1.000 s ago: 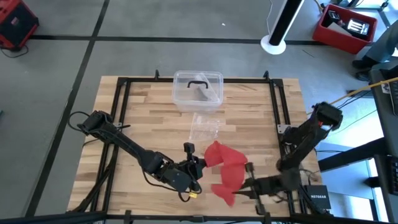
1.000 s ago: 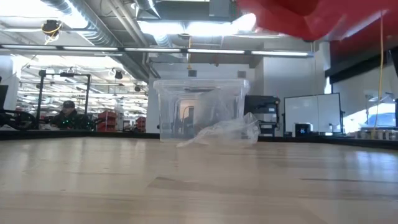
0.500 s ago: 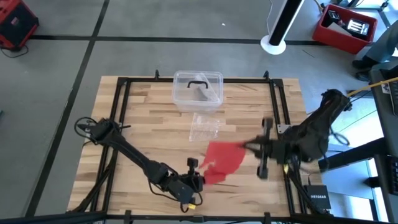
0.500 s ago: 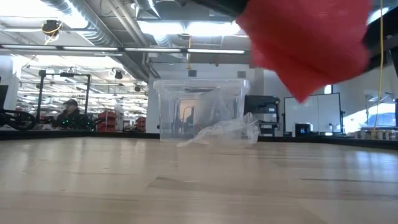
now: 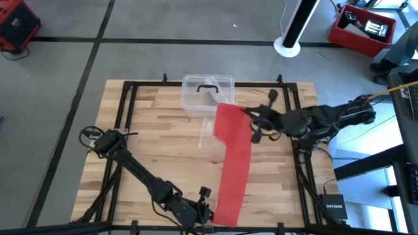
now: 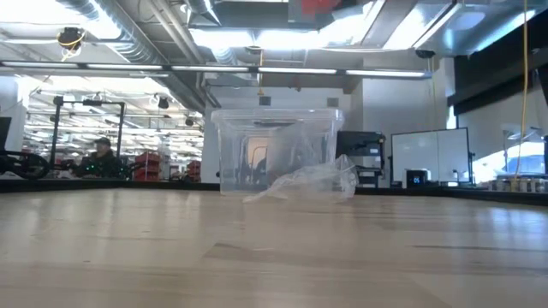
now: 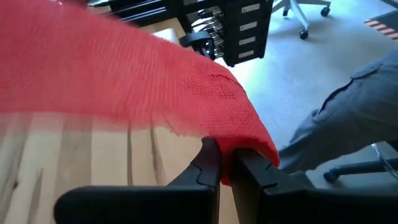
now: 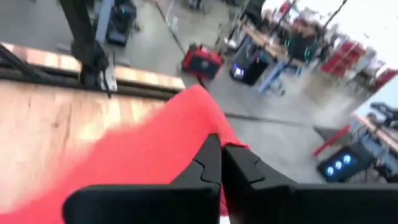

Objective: Roll bandage
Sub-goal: Roll the red bandage

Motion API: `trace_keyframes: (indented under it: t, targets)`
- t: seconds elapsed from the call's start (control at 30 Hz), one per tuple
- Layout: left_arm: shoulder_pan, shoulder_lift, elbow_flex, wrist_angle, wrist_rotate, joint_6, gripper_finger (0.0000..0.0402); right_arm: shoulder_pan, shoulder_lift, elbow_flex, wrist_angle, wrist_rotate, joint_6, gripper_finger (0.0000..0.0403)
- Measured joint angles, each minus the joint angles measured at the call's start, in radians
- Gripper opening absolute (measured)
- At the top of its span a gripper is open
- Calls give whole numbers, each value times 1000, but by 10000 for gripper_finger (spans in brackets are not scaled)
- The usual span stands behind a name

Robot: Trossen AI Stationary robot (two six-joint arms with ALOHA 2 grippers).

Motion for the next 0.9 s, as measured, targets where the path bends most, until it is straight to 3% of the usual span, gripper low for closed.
trace_keyframes:
  t: [0.23,0.5,0.63,0.77,0.9]
  targets:
    - [-6,-2,0,-3,-1,-28,13,-134,9,0,-161,-130,191,24]
    - [-13,-64,10,-5,-34,-74,13,-158,29,-16,-305,-212,344,174]
    - [-11,-83,13,-94,-41,-172,13,-159,43,-30,-334,-396,435,244]
    - [-5,-67,12,-292,-61,-327,13,-158,60,-41,-319,-537,537,287]
    - [-4,-42,11,-402,-47,-451,13,-160,99,-51,-367,-649,696,304]
